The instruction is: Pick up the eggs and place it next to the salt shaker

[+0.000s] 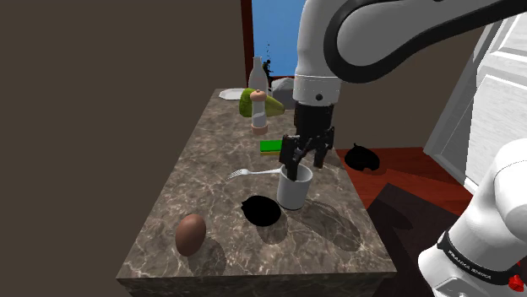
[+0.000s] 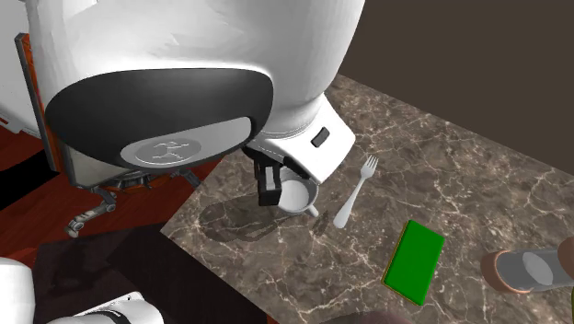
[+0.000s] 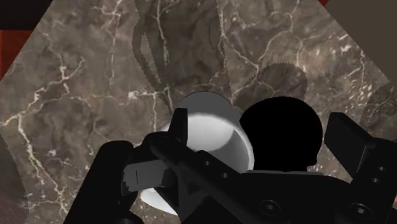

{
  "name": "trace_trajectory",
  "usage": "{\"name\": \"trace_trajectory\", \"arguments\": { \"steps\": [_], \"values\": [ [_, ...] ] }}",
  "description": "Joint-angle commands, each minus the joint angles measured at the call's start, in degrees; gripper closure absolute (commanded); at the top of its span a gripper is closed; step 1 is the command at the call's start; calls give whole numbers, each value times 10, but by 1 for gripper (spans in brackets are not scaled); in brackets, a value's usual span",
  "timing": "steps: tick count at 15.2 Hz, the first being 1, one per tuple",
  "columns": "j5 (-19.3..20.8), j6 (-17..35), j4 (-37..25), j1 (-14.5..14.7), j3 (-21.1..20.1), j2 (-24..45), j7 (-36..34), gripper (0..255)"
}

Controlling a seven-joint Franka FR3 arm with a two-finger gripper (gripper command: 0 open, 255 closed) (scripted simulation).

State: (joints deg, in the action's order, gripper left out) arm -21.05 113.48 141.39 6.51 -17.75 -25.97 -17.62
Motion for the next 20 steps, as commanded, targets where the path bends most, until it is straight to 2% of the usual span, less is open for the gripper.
{"name": "trace_trajectory", "arguments": {
  "steps": [1, 5, 9, 15, 20],
  "values": [
    [-8, 33, -16, 3, -20, 35, -26, 0],
    [-8, 97, -55, 6, -57, 111, -78, 0],
    [13, 154, -105, 8, -87, 194, -136, 0],
    [85, 219, -201, 25, -110, 326, -240, 0],
    [157, 247, -303, 65, -97, 435, -325, 0]
  ]
}}
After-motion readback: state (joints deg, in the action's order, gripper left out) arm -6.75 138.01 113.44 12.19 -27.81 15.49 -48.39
